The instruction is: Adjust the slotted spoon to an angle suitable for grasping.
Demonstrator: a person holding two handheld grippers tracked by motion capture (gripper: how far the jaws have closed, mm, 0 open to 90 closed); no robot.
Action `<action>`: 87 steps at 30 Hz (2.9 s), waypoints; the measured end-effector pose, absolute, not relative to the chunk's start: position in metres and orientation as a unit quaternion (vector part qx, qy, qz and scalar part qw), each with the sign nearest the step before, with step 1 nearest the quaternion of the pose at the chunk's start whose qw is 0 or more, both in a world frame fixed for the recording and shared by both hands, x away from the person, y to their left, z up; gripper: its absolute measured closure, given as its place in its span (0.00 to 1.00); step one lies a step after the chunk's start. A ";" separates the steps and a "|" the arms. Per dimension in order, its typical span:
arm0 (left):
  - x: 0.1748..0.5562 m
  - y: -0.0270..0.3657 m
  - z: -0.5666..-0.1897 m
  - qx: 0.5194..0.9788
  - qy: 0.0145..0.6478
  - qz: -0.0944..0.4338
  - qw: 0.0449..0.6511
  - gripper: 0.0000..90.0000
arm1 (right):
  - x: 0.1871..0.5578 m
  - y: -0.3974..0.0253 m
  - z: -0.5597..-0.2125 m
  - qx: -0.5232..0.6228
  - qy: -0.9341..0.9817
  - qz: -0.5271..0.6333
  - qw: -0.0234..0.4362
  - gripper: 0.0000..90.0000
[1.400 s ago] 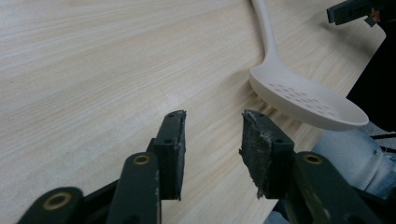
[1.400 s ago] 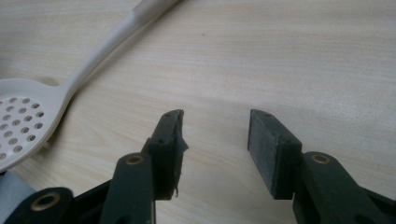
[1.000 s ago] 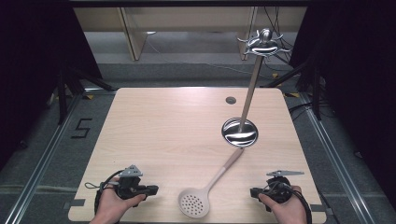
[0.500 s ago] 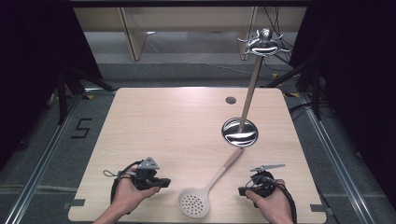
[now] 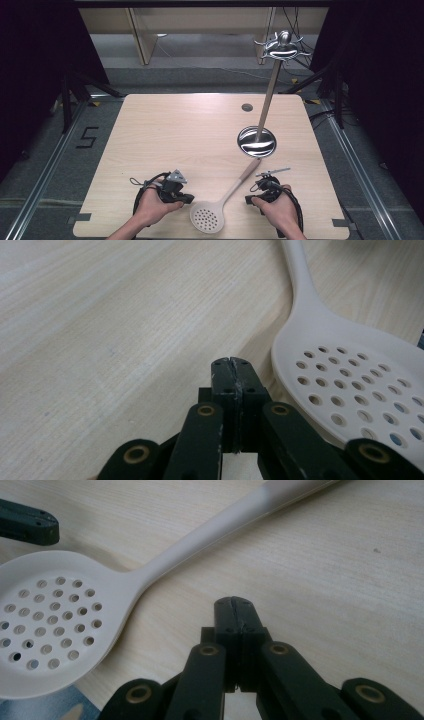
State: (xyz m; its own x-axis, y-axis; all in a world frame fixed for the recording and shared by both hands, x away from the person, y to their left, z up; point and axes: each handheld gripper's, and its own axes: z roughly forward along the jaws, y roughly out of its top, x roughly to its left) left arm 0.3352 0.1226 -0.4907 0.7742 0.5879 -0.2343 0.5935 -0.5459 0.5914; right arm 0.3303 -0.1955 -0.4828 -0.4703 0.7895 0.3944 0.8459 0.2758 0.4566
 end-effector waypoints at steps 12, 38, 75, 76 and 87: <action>0.332 0.121 -0.491 0.882 0.329 -0.005 0.336 0.98 | 0.339 -0.197 -0.481 -0.525 -0.787 -0.322 0.035 0.98; 0.298 0.081 -0.483 0.908 0.253 -0.036 0.332 0.98 | 0.344 -0.219 -0.471 -0.587 -0.752 -0.297 -0.028 0.81; 0.297 0.144 -0.468 0.865 0.321 0.011 0.385 0.82 | 0.413 -0.193 -0.466 -0.689 -0.687 -0.225 -0.041 0.53; 0.296 0.149 -0.468 0.865 0.324 0.016 0.383 0.81 | 0.413 -0.194 -0.466 -0.684 -0.694 -0.222 -0.043 0.53; 0.286 0.167 -0.471 0.854 0.348 0.024 0.387 0.76 | 0.424 -0.184 -0.470 -0.690 -0.695 -0.196 -0.049 0.52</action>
State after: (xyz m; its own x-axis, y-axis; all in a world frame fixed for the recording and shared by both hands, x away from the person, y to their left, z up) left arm 0.2862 0.1674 -0.4712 0.7570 0.6121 -0.2289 0.5755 -0.4585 0.6772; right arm 0.4243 -0.1840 -0.4701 -0.0419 0.9783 0.2031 0.9400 -0.0302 0.3397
